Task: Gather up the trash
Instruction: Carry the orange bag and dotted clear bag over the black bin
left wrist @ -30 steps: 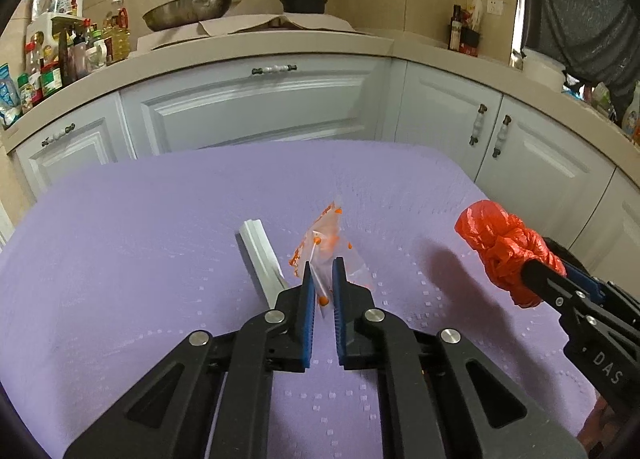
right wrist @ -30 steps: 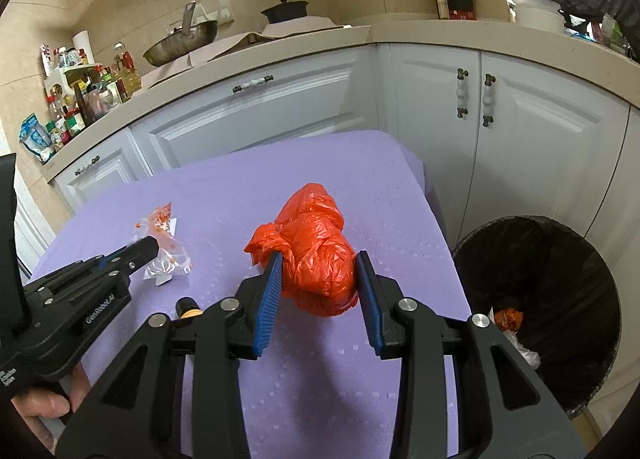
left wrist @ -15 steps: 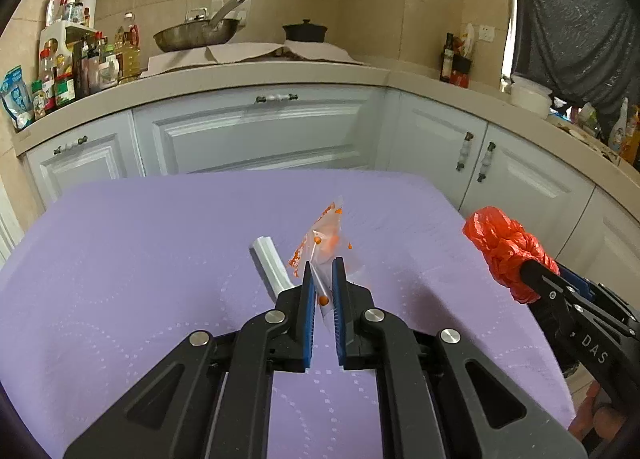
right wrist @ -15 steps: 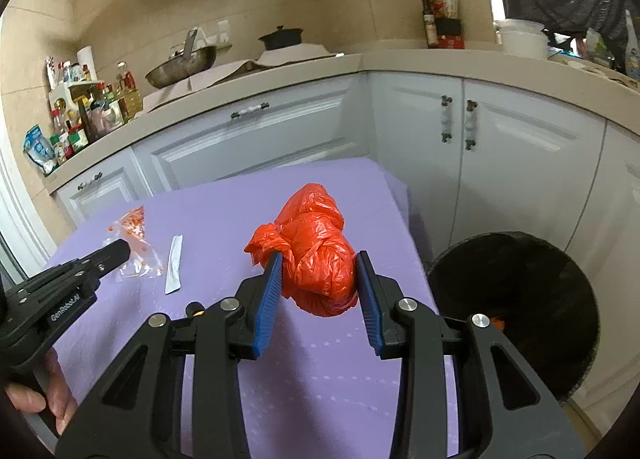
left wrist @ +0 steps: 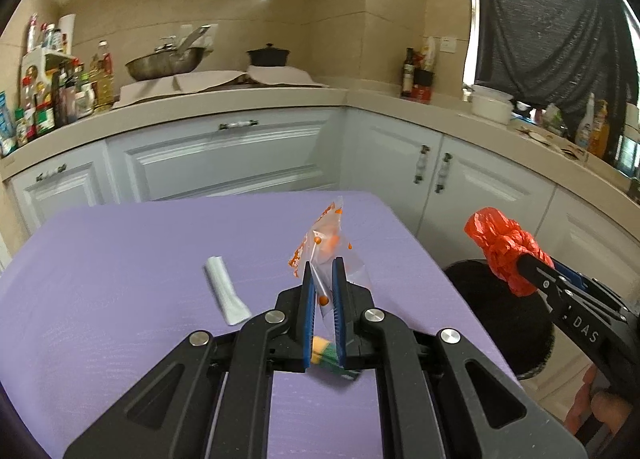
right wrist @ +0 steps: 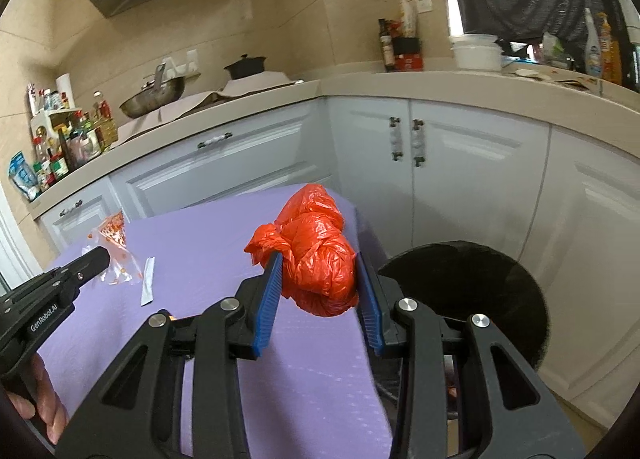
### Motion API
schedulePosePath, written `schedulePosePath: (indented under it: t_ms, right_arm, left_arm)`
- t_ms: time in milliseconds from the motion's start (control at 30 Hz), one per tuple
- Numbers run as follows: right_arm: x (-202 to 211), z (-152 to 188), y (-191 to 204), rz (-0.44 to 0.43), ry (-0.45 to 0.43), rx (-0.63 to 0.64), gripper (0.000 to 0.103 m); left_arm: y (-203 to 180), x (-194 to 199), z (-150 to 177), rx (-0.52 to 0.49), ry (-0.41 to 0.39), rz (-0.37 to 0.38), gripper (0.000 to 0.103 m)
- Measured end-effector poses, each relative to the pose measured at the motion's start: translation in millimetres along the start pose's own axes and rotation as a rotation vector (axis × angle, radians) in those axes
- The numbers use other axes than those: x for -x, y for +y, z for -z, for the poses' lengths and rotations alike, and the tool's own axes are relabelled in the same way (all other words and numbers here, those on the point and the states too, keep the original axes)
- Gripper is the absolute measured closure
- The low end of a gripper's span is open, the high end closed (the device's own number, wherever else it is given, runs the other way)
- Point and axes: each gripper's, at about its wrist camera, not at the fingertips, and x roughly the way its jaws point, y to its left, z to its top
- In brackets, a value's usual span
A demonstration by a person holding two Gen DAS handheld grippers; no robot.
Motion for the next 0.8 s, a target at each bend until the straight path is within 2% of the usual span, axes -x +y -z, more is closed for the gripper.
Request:
schedulePosePath:
  t_ms: [500, 800]
  right_arm:
    - [32, -1, -71, 0.141, -0.048, -0.054, 0.067]
    - [38, 2, -108, 0.205, -0.055, -0.088, 0.067]
  left_arm:
    - [-88, -12, 5, -0.108, -0.004, 0.154, 0.094]
    - [-134, -22, 9, -0.158, -0.010, 0.212, 0.094]
